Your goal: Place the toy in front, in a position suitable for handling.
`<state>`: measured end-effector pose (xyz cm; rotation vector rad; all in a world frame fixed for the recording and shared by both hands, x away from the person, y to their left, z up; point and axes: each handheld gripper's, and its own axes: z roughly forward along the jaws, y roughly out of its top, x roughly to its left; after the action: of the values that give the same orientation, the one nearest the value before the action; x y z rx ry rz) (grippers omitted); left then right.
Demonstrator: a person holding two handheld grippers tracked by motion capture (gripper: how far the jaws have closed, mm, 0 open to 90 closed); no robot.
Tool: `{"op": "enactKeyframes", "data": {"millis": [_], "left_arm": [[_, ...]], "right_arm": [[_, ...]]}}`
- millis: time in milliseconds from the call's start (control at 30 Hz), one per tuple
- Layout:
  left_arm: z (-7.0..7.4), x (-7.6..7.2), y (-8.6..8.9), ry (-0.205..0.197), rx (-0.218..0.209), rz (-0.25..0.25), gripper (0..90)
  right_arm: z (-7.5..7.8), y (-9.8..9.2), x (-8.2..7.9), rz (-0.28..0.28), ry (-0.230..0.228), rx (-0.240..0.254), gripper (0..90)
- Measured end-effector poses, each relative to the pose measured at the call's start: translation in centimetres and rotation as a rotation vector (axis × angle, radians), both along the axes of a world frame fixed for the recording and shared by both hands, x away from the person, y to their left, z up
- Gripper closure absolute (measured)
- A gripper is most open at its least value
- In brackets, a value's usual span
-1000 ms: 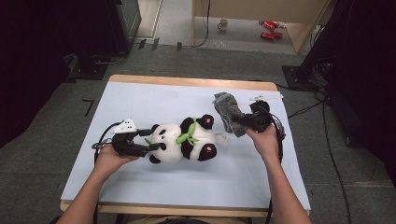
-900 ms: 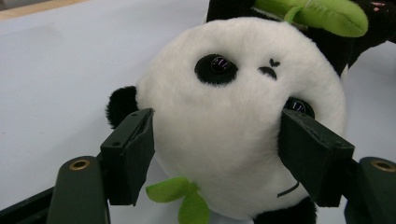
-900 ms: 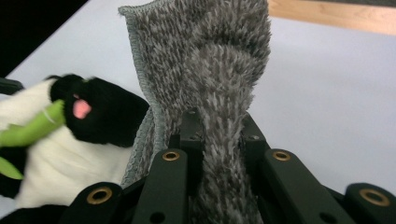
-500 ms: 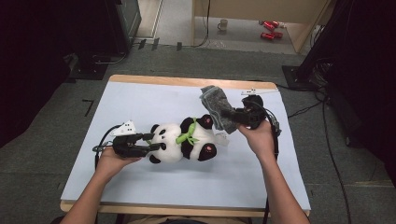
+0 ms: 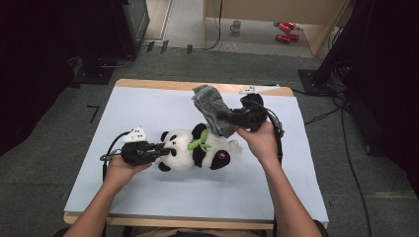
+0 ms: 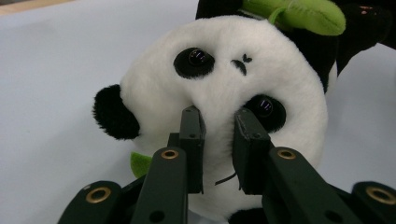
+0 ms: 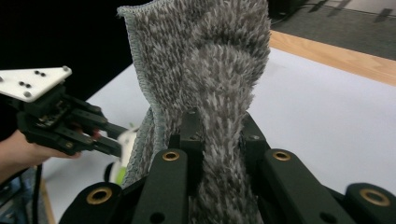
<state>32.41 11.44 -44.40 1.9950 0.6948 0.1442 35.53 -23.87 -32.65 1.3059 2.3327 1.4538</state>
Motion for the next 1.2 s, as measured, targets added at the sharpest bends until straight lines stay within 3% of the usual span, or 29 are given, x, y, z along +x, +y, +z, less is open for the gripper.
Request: {"op": "enactKeyframes", "data": {"millis": [167, 400, 667, 767, 833, 933, 1033, 1200], "left_arm": [[0.6, 0.0, -0.3, -0.022, -0.031, 0.002, 79.1], [1.2, -0.4, -0.9, -0.058, -0.021, 0.003, 79.7], [1.3, -0.4, -1.3, -0.074, -0.029, 0.033, 79.9], [1.4, -0.6, -1.5, -0.087, -0.033, 0.038, 79.9], [1.4, -0.6, -1.8, -0.086, -0.011, 0.031, 80.1], [1.0, -0.6, -2.0, -0.076, 0.001, 0.019, 80.2], [1.0, -0.6, -2.1, -0.082, 0.013, 0.02, 80.2], [0.8, -0.5, -2.1, -0.059, 0.034, 0.014, 80.4]], "right_arm": [[-0.1, 2.2, 0.3, 0.047, 0.019, 0.015, 77.9], [-0.7, 5.2, 0.6, 0.116, 0.047, 0.019, 77.9], [-2.0, 9.1, 0.7, 0.223, 0.127, 0.019, 77.9], [-2.9, 10.5, 0.9, 0.252, 0.157, -0.056, 77.9], [-3.6, 10.9, 1.1, 0.256, 0.181, -0.1, 78.1], [-4.1, 10.8, 1.4, 0.263, 0.174, -0.156, 78.2], [-4.4, 10.4, 1.8, 0.251, 0.18, -0.161, 78.2], [-4.7, 9.8, 2.5, 0.209, 0.166, -0.185, 78.6]]}}
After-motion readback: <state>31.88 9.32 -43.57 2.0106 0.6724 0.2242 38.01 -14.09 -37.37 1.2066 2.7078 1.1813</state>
